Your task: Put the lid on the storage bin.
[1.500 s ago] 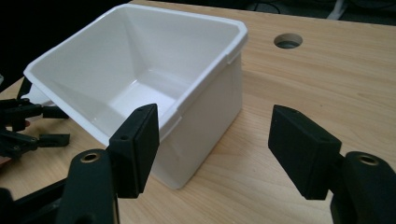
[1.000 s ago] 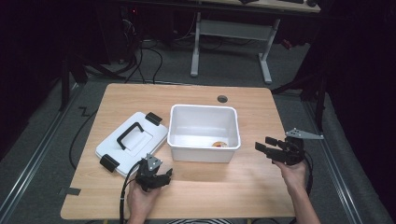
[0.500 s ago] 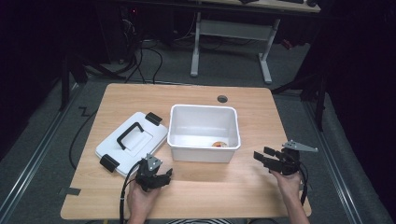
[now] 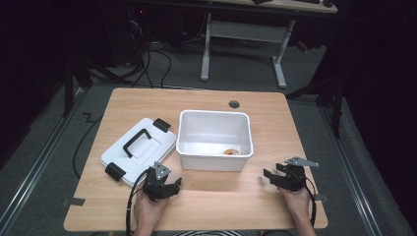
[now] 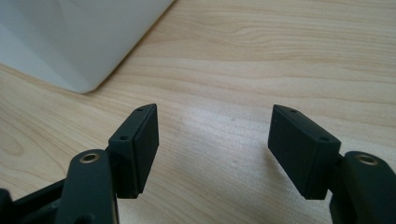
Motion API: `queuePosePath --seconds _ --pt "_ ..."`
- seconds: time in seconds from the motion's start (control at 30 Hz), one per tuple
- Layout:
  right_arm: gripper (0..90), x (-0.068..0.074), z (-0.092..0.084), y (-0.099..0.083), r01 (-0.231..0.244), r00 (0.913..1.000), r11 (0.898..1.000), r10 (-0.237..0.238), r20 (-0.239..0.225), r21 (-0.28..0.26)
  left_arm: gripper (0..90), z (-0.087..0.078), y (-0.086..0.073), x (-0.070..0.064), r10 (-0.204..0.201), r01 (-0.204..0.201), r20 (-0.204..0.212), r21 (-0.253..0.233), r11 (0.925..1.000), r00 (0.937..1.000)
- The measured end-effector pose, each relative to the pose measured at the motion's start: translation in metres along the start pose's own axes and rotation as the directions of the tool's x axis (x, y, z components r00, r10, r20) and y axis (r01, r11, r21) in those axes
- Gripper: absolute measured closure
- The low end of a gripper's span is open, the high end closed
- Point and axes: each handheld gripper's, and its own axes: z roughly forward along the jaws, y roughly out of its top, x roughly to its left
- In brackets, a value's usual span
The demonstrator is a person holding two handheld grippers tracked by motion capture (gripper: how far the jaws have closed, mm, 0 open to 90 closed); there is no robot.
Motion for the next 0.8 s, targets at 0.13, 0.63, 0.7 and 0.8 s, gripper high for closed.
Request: queuePosePath --seconds 0.13,0.63,0.7,0.8 --pt "33.3 0.002 0.002 -0.003 0.003 0.9999 1.000 -0.003 0.013 0.007 28.7 0.000 0.000 0.000 -0.005 0.005 0.005 0.000 1.0000 1.0000" --pt "29.7 0.013 0.008 -0.004 0.095 0.9900 0.995 -0.098 0.101 0.039 27.7 -0.004 0.002 -0.002 -0.018 0.017 0.005 0.033 0.9993 0.9998" --pt "29.7 0.014 0.008 -0.004 0.094 0.9901 0.995 -0.098 0.100 0.038 28.6 -0.007 0.003 -0.003 -0.010 0.010 -0.001 0.037 0.9993 0.9999" --pt "29.8 0.014 0.008 -0.004 0.096 0.9900 0.995 -0.099 0.100 0.038 29.9 -0.015 0.006 -0.004 -0.008 0.008 0.002 0.030 0.9995 1.0000"
